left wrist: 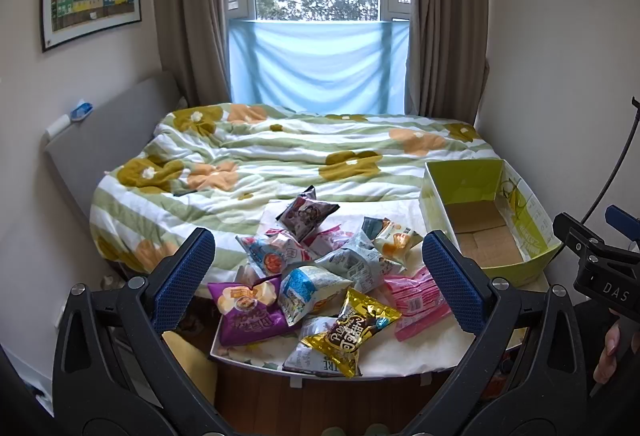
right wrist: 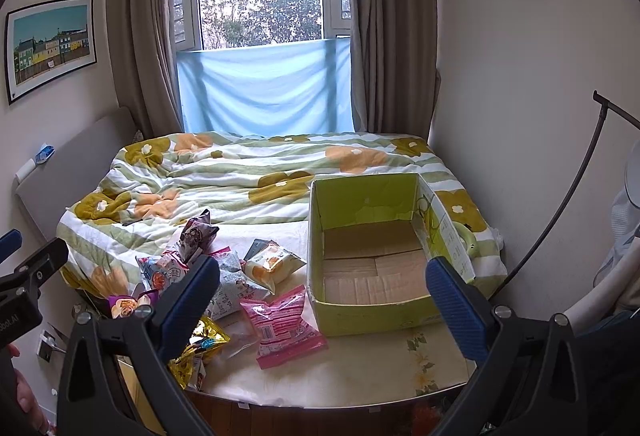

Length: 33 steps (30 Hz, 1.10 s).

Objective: Organize snacks

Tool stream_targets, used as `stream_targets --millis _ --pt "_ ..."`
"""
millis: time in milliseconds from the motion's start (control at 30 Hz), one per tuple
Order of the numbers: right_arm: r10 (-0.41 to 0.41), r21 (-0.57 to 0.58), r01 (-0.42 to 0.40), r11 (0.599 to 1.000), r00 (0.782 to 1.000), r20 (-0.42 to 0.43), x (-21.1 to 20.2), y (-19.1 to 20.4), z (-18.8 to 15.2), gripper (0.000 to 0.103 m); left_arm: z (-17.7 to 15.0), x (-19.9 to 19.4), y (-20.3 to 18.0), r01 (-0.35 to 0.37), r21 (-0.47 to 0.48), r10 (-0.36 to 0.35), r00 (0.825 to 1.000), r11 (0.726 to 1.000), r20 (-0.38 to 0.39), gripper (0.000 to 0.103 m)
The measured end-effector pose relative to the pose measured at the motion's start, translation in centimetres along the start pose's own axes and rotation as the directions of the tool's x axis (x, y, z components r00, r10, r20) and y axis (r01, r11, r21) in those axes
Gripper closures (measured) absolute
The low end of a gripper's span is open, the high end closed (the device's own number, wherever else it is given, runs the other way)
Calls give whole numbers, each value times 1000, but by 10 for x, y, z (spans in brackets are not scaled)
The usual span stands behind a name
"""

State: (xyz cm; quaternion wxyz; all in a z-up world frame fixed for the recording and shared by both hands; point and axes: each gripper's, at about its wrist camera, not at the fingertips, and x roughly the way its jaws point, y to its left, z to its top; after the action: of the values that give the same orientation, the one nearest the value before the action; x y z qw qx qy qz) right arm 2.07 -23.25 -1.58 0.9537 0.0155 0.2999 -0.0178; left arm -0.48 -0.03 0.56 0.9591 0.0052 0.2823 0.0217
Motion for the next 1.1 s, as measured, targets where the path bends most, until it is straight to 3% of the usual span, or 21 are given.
stream_targets --millis 267,567,867,1100 --pt "0 1 0 1000 1000 -4 0 0 0 0 -2 2 5 1 -1 -1 1000 1000 -12 1" --pt "28 22 -26 999 997 -68 19 2 -13 0 -11 34 19 19 -7 -20 992 1000 -126 1" --pt "99 62 -86 994 964 -245 86 4 -71 0 -75 106 14 155 49 -134 948 987 -290 1" --pt "103 63 -88 994 947 -303 139 2 -108 0 -119 164 -19 268 216 -171 908 939 -382 1"
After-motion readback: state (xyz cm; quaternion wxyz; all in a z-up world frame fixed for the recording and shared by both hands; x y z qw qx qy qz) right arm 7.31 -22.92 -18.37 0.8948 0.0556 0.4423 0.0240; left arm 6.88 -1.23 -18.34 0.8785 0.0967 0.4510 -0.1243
